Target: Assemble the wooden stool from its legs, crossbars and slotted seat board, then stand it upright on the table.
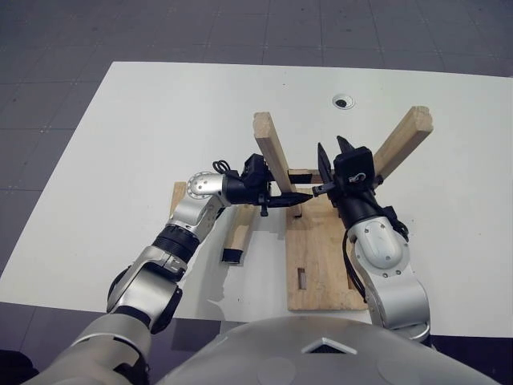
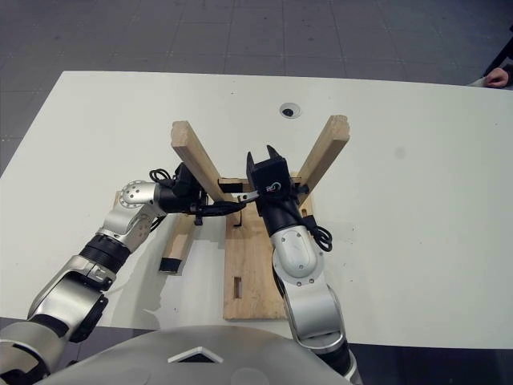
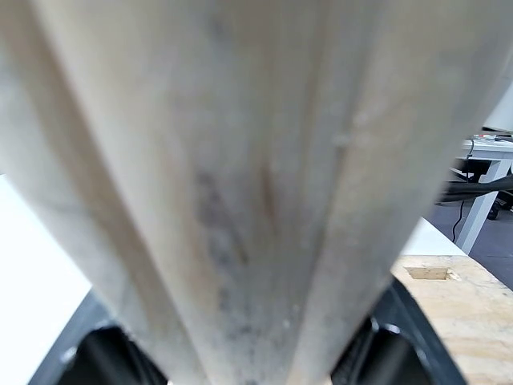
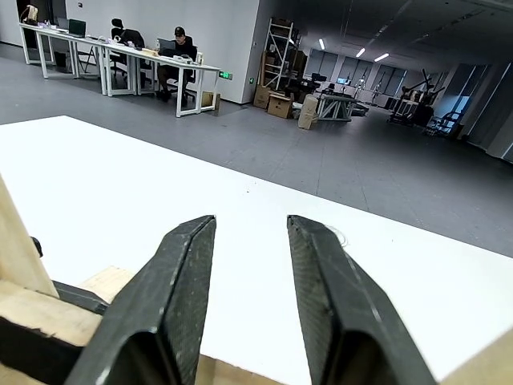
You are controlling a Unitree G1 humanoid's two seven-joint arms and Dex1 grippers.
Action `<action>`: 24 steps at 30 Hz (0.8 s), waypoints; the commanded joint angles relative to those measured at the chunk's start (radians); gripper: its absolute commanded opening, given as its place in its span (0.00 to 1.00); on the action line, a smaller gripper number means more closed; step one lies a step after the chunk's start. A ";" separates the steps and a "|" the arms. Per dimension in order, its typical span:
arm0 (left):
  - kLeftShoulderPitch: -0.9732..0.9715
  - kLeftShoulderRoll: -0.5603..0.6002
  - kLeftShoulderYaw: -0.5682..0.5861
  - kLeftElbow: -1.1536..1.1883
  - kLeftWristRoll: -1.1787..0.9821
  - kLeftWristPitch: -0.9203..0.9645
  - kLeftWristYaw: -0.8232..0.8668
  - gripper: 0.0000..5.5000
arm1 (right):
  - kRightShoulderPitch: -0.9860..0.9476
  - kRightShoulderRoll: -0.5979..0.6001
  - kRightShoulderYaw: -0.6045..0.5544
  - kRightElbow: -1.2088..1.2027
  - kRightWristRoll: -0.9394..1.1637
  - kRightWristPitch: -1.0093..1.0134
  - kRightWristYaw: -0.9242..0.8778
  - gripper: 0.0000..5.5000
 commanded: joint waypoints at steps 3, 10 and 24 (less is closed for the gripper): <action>0.177 0.041 -0.229 0.212 0.386 0.141 0.072 0.37 | -0.040 0.200 0.151 -0.102 0.108 0.175 -0.053 0.30; 0.155 0.029 -0.238 0.253 0.395 0.145 0.073 0.37 | -0.565 0.274 -0.039 -0.065 0.173 0.374 0.023 0.30; 0.092 -0.027 -0.226 0.458 0.400 0.065 0.079 0.37 | -1.085 0.299 -0.203 0.460 0.311 0.157 0.057 0.30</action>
